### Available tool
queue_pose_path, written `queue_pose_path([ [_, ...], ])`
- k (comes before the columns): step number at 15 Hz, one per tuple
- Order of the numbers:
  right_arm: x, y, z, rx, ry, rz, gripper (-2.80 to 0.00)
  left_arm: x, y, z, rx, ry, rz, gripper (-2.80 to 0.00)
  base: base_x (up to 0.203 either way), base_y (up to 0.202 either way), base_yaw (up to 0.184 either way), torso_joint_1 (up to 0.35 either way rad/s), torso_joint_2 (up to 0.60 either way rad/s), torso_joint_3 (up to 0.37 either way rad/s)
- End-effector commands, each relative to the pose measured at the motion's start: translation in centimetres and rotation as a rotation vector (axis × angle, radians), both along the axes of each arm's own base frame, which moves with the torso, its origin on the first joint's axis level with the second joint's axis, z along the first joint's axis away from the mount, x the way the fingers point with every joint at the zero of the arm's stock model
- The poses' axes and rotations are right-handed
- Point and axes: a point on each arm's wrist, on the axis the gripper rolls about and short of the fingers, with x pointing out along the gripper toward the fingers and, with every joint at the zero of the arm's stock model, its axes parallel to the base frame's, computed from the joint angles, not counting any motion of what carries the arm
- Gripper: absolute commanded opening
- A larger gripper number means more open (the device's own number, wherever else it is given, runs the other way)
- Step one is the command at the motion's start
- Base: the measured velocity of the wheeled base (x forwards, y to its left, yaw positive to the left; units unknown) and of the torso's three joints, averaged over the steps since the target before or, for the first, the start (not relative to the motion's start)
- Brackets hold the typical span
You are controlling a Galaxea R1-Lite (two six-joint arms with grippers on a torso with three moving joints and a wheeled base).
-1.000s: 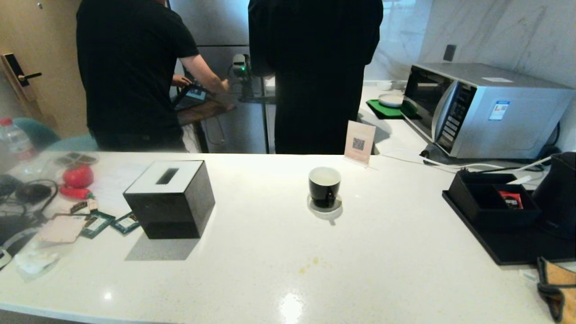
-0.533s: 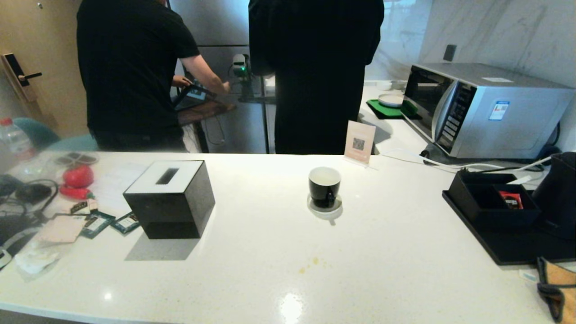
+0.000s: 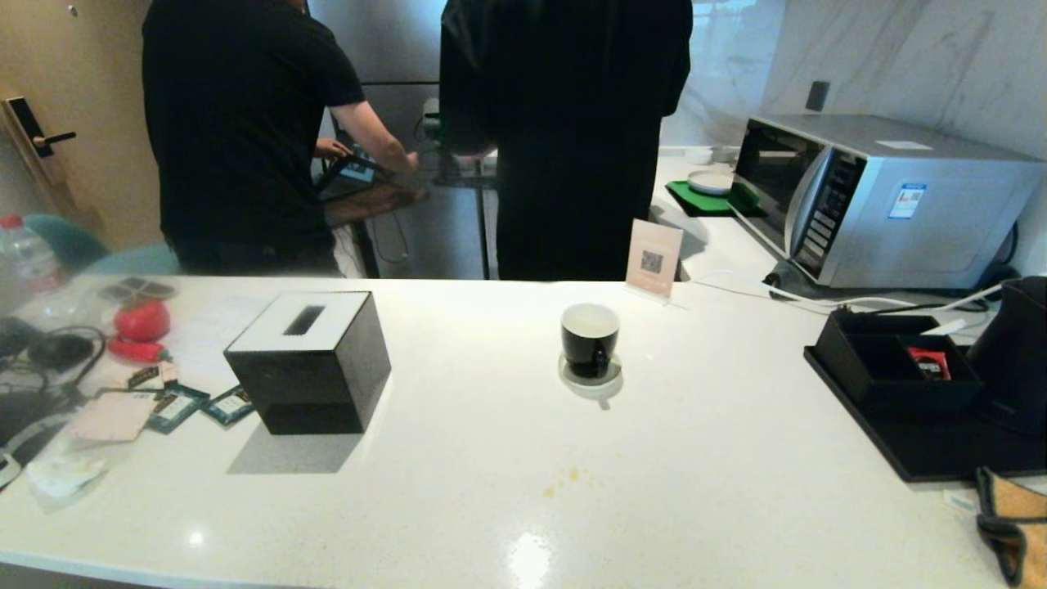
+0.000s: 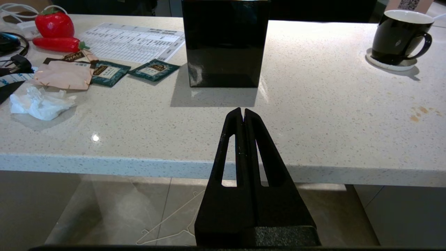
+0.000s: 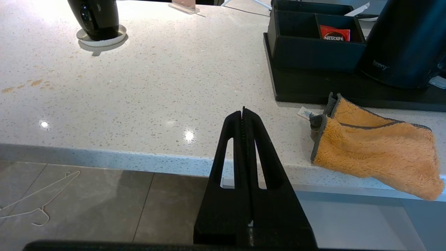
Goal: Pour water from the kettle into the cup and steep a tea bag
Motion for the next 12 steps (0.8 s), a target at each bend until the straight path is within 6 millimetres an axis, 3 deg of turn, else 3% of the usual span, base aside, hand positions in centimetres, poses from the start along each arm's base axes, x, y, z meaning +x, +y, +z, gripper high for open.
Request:
queue_pose_path([
  [1,0.0,0.0,0.0,-0.001,0.0,0.001,-2.8,0.01,0.0,0.0,-0.001,0.001,0.0,-2.8,0.0,0.0,0.0,0.0,0.0,0.0],
  [12,-0.01,0.0,0.03,0.005,0.0,0.0,-2.8,0.01,0.0,0.0,-0.001,0.001,0.0,-2.8,0.0,0.0,0.0,0.0,0.0,0.0],
])
